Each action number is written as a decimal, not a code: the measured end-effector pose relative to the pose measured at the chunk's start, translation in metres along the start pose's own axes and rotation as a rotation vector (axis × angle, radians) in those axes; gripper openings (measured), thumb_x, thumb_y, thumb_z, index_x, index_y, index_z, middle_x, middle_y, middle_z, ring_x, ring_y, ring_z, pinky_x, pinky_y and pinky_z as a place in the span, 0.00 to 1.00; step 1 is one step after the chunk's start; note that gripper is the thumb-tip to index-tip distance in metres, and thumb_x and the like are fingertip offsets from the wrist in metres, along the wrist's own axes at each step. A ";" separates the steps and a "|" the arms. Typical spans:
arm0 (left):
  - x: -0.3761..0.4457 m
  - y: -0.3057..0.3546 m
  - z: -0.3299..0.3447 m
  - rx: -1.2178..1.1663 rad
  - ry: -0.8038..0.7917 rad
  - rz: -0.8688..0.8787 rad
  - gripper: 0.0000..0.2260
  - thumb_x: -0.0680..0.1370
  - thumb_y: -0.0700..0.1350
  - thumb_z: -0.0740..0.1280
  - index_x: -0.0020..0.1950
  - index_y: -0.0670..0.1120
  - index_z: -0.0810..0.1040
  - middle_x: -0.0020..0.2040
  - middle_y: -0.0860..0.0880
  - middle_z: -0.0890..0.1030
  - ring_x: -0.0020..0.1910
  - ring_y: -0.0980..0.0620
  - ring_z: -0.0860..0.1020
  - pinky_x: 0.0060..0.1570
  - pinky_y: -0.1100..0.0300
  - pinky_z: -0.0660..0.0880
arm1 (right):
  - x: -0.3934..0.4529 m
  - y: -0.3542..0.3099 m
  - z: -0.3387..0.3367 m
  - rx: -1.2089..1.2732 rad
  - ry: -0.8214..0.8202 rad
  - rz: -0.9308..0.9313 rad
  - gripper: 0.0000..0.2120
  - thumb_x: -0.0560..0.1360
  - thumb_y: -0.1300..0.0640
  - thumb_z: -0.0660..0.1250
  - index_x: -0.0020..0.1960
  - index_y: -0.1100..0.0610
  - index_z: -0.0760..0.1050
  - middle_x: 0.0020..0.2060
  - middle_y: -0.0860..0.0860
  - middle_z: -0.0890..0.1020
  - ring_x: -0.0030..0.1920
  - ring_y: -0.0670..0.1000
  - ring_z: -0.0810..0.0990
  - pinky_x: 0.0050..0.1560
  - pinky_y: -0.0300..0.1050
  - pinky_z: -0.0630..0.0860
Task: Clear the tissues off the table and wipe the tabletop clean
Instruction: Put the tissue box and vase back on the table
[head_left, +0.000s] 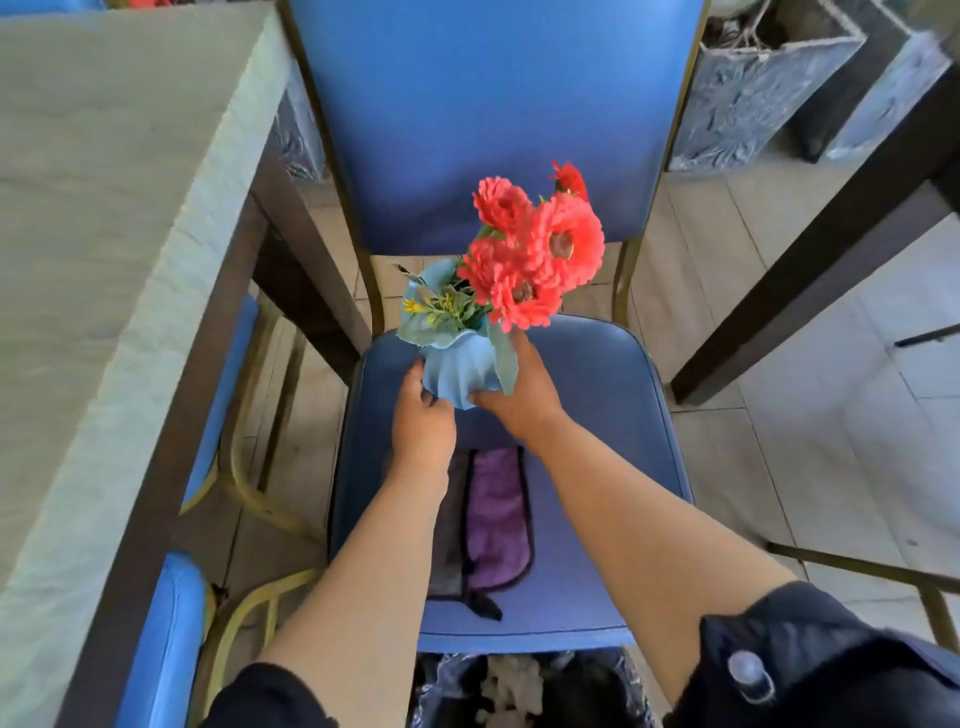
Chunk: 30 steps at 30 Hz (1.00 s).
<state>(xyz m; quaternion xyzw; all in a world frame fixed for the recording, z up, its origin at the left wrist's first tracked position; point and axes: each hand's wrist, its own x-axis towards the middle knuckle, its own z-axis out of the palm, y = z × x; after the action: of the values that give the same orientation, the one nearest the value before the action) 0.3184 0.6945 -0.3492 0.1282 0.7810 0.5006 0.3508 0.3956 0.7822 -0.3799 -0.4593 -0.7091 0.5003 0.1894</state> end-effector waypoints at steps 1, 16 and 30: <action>-0.003 0.002 -0.002 -0.011 -0.005 -0.006 0.22 0.79 0.36 0.60 0.72 0.52 0.69 0.56 0.56 0.76 0.51 0.59 0.74 0.51 0.63 0.69 | -0.004 -0.002 -0.001 0.003 0.006 0.002 0.38 0.65 0.62 0.76 0.70 0.54 0.63 0.63 0.53 0.73 0.62 0.52 0.72 0.54 0.42 0.69; -0.138 0.100 -0.104 -0.211 -0.095 -0.021 0.20 0.77 0.38 0.59 0.61 0.60 0.74 0.46 0.59 0.80 0.42 0.57 0.77 0.49 0.57 0.75 | -0.152 -0.158 -0.044 0.085 0.202 -0.024 0.36 0.63 0.57 0.77 0.67 0.51 0.66 0.59 0.49 0.75 0.59 0.50 0.74 0.53 0.44 0.73; -0.338 0.134 -0.363 -0.140 -0.180 0.212 0.14 0.72 0.45 0.62 0.54 0.57 0.81 0.48 0.50 0.83 0.43 0.51 0.76 0.40 0.59 0.69 | -0.386 -0.339 0.048 0.124 0.246 -0.116 0.34 0.63 0.52 0.78 0.65 0.53 0.68 0.54 0.51 0.76 0.50 0.50 0.76 0.41 0.40 0.70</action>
<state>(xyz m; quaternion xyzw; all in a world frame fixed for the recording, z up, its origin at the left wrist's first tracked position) 0.2964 0.3193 0.0016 0.2295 0.6916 0.5745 0.3729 0.3999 0.4054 -0.0270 -0.4627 -0.6736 0.4713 0.3318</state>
